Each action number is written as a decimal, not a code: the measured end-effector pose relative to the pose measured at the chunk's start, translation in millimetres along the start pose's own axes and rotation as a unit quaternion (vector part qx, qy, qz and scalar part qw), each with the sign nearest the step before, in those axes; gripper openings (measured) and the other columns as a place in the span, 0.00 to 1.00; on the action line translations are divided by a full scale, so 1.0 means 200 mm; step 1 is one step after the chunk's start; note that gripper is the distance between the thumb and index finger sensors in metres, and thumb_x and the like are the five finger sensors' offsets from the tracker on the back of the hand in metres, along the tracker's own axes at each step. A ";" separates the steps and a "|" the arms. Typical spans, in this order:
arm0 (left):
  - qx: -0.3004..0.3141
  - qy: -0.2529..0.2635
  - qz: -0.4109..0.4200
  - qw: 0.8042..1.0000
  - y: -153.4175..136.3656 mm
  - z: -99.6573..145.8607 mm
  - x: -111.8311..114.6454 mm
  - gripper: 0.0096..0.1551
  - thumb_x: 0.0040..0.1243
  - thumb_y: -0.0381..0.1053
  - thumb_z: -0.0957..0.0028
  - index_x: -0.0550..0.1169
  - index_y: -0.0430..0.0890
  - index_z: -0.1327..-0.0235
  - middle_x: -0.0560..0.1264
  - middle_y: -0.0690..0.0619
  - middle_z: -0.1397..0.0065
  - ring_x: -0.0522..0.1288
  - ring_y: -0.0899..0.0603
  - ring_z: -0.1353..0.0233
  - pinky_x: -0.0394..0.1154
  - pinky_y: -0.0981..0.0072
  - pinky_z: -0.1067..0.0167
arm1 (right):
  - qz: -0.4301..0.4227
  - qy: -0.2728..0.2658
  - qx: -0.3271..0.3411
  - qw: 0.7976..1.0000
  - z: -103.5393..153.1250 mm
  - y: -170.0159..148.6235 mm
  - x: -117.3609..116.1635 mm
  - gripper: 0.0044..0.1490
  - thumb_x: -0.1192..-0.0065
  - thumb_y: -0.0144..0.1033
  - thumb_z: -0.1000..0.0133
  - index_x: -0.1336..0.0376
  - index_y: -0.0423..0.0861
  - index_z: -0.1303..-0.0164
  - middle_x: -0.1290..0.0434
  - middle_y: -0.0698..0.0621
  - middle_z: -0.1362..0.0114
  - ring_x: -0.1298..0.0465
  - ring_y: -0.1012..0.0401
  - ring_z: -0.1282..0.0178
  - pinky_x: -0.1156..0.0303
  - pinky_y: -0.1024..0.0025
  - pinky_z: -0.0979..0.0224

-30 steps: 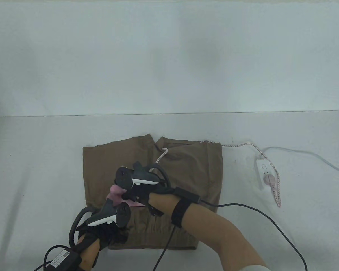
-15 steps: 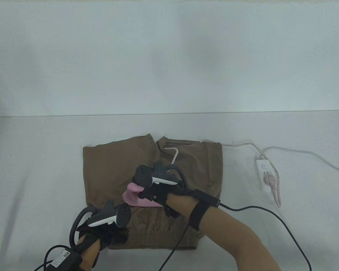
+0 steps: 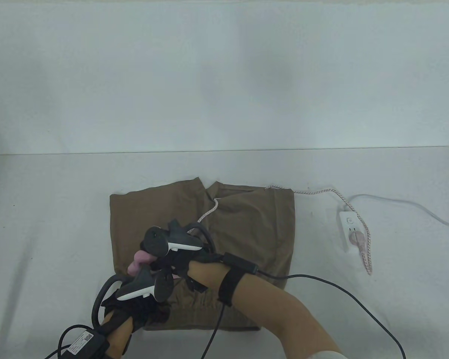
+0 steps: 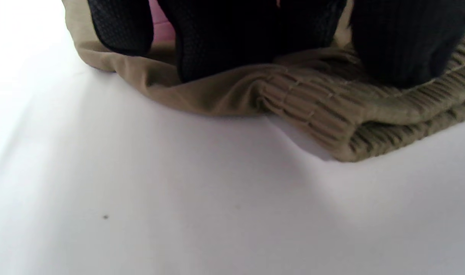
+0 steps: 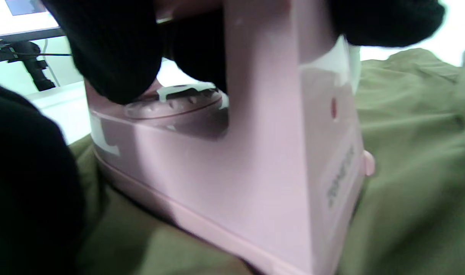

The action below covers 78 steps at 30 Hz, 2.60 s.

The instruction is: Iron shorts with electric iron on table

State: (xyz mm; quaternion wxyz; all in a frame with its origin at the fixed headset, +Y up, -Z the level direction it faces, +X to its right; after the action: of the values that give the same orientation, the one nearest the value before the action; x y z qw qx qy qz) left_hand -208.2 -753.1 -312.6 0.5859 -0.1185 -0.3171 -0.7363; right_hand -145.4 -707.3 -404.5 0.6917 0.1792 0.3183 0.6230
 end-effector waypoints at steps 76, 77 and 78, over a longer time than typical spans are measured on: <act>-0.048 0.322 0.226 0.918 -0.26 0.38 -0.33 0.37 0.56 0.71 0.48 0.73 0.57 0.27 0.72 0.53 0.21 0.74 0.39 0.25 0.64 0.33 0.27 | -0.550 -0.331 -0.210 0.737 0.91 -1.46 0.51 0.35 0.15 0.48 0.56 0.30 0.62 0.38 0.22 0.59 0.33 0.23 0.54 0.29 0.31 0.40 0.24; -0.051 0.328 0.232 0.914 -0.28 0.38 -0.31 0.37 0.56 0.71 0.48 0.73 0.57 0.27 0.72 0.53 0.22 0.74 0.39 0.25 0.65 0.33 0.27 | -0.551 -0.341 -0.216 0.730 0.90 -1.51 0.52 0.35 0.15 0.48 0.56 0.30 0.62 0.38 0.22 0.59 0.33 0.23 0.55 0.29 0.31 0.40 0.24; -0.057 0.326 0.232 0.915 -0.30 0.37 -0.30 0.37 0.56 0.71 0.48 0.73 0.57 0.28 0.72 0.53 0.22 0.75 0.39 0.25 0.65 0.33 0.27 | -0.550 -0.351 -0.223 0.725 0.90 -1.55 0.53 0.35 0.15 0.48 0.56 0.30 0.62 0.38 0.22 0.60 0.33 0.22 0.55 0.30 0.31 0.40 0.24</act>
State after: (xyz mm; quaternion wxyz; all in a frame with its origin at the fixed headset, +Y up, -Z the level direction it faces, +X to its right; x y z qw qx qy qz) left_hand -261.4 -653.9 -307.2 0.8035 0.0243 -0.0297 -0.5940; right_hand 207.0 -627.2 -495.1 0.9953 0.0193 -0.0521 0.0791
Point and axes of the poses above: the tracker on the back of each hand, its own y axis roughly to the thumb side, its own z axis roughly from the fingertips to the wrist, x = y × z, the point moved 1 cm from there along -z, roughly from the wrist to the fingertips
